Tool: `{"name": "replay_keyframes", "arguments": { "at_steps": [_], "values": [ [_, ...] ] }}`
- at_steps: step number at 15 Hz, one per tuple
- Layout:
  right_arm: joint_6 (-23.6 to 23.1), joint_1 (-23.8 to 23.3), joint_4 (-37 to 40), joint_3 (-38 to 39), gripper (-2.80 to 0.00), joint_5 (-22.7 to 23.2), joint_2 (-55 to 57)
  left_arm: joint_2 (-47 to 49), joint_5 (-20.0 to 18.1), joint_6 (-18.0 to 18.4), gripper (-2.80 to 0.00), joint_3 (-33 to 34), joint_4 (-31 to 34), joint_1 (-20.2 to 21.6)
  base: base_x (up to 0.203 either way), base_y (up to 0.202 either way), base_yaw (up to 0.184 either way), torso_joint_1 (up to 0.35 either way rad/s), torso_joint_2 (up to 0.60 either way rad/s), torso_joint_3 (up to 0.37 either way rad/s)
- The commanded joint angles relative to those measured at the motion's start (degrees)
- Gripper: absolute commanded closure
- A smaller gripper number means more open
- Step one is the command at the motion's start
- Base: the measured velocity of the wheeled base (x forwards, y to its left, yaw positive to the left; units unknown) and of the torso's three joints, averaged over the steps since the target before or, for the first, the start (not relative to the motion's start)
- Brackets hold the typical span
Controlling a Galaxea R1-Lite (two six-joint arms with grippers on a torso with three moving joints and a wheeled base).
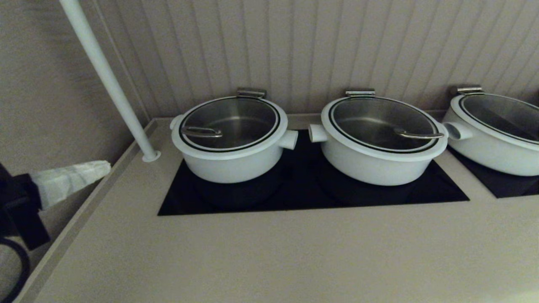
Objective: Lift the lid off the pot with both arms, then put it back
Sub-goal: Open the food pot lid a small opening with the left arm
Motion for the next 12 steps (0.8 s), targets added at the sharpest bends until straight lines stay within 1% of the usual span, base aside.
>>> {"name": "replay_keyframes", "arguments": {
  "at_steps": [1,3,6,9,11,12],
  "values": [
    [0.0,0.0,0.0,0.0,0.00,0.0,0.0,7.6,-0.1,0.1,0.00,0.1,-2.2,-2.0,0.000,0.000,0.000,0.000,0.00,0.000],
    [0.0,0.0,0.0,0.0,0.00,0.1,0.0,12.8,0.0,0.1,0.00,0.2,-6.2,-3.7,0.000,0.000,0.000,0.000,0.00,0.000],
    [0.0,0.0,0.0,0.0,0.00,0.0,0.0,19.2,0.1,0.2,0.00,0.1,-10.4,-5.8,0.000,0.000,0.000,0.000,0.00,0.000],
    [0.0,0.0,0.1,0.0,0.00,0.0,0.0,24.0,0.5,0.2,0.00,0.1,-15.0,-6.1,0.000,0.000,0.000,0.000,0.00,0.000],
    [0.0,0.0,0.0,0.0,0.00,0.0,0.0,26.2,1.0,0.2,0.00,0.0,-15.8,-6.1,0.000,0.000,0.000,0.000,0.00,0.000],
    [0.0,0.0,0.0,0.0,0.00,0.0,0.0,27.5,1.9,0.2,0.00,-0.3,-15.8,-6.1,0.000,0.000,0.000,0.000,0.00,0.000]
  ]
}}
